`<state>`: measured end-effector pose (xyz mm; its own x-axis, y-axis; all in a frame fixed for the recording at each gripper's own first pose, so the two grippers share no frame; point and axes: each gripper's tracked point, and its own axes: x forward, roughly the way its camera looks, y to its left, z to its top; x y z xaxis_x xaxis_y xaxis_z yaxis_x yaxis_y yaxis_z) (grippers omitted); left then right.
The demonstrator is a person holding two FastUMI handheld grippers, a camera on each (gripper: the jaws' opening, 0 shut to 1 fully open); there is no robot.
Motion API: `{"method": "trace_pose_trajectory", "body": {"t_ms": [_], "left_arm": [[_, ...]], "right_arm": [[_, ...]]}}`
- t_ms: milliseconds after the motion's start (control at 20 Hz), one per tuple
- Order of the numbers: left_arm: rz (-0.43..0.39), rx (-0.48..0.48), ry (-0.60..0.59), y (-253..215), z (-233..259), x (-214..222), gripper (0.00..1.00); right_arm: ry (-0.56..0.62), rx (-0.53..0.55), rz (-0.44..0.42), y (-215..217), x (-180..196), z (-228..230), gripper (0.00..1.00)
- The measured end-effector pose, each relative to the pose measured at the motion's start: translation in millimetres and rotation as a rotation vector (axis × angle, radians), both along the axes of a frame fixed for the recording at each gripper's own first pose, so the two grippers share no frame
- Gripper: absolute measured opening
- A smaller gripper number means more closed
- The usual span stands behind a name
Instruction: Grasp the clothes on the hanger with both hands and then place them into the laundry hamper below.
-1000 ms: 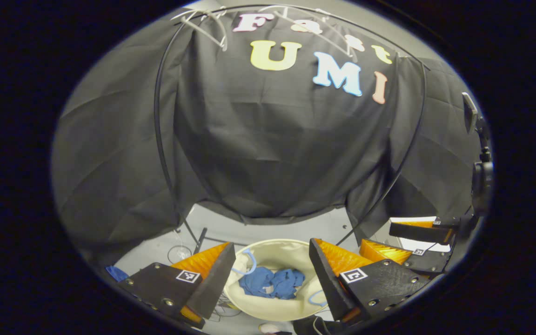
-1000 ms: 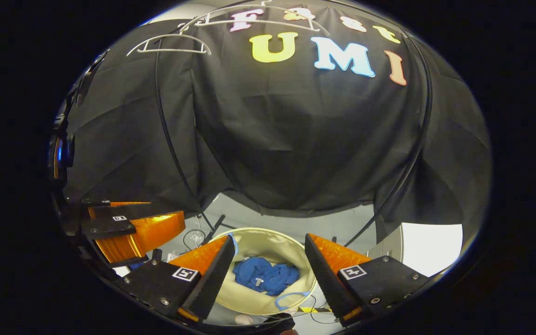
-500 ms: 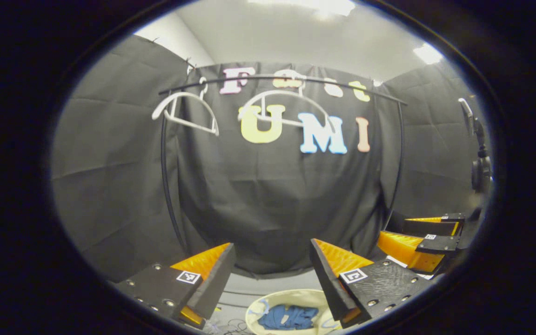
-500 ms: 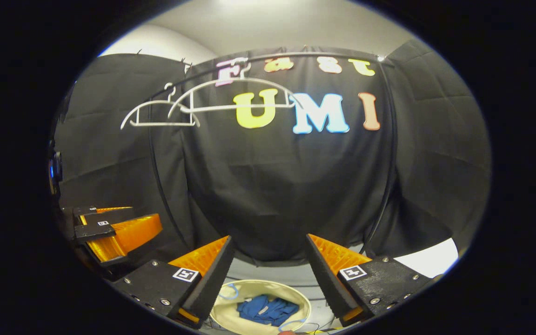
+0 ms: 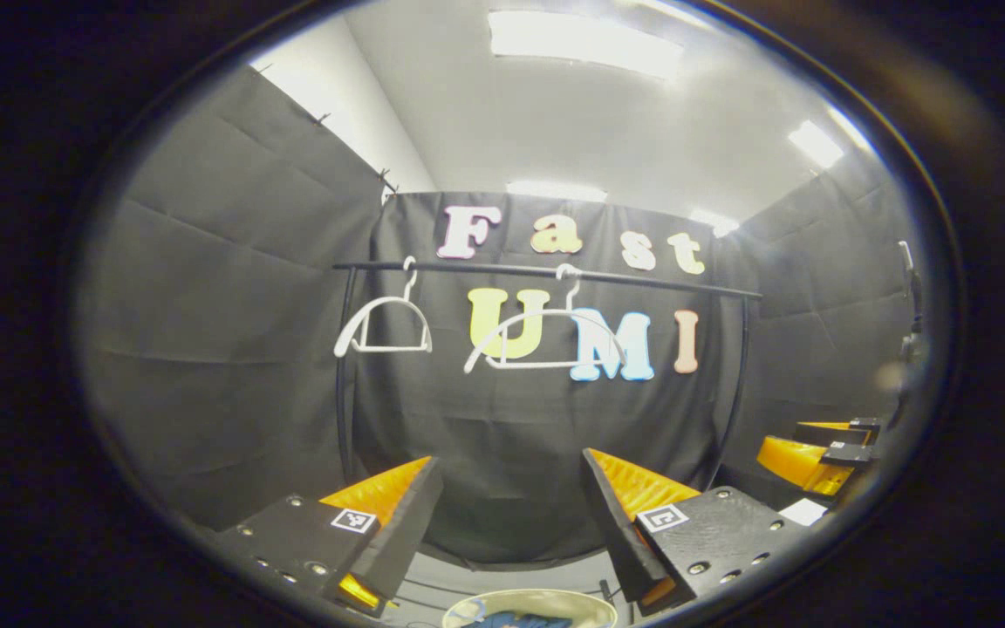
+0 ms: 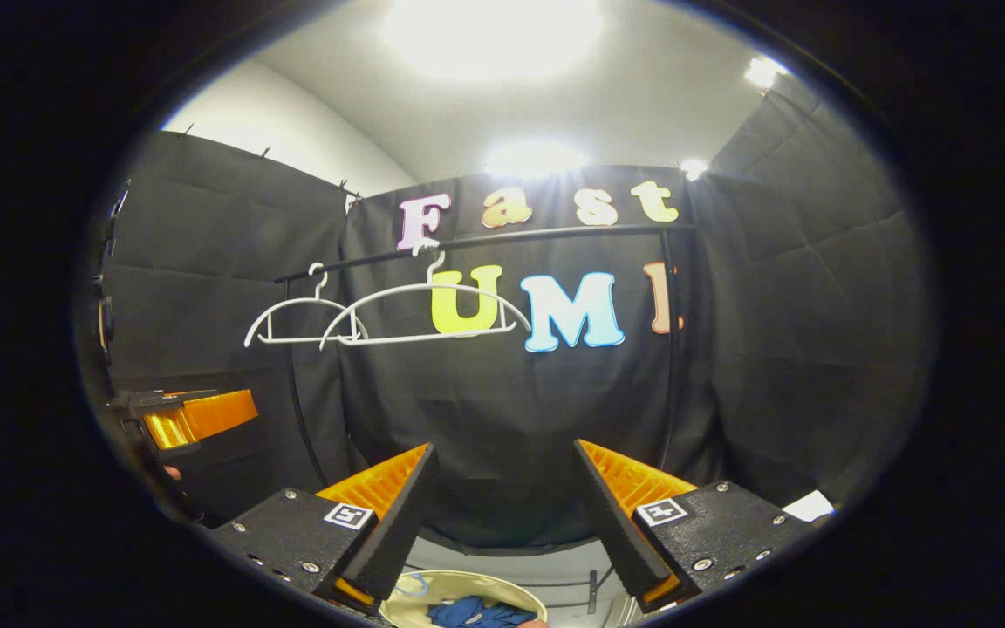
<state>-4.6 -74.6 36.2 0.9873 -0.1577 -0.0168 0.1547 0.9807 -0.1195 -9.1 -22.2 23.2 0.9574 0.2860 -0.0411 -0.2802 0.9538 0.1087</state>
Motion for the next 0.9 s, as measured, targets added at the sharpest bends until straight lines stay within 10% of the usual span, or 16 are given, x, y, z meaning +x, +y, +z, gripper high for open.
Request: {"method": "trace_pose_trajectory", "body": {"t_ms": [900], "left_arm": [[0.1, 0.027, -0.048, -16.5, 30.7, -107.0, 0.96]], "right_arm": [[-0.084, 0.044, -0.128, -104.3, -71.2, 28.4, 0.93]]}}
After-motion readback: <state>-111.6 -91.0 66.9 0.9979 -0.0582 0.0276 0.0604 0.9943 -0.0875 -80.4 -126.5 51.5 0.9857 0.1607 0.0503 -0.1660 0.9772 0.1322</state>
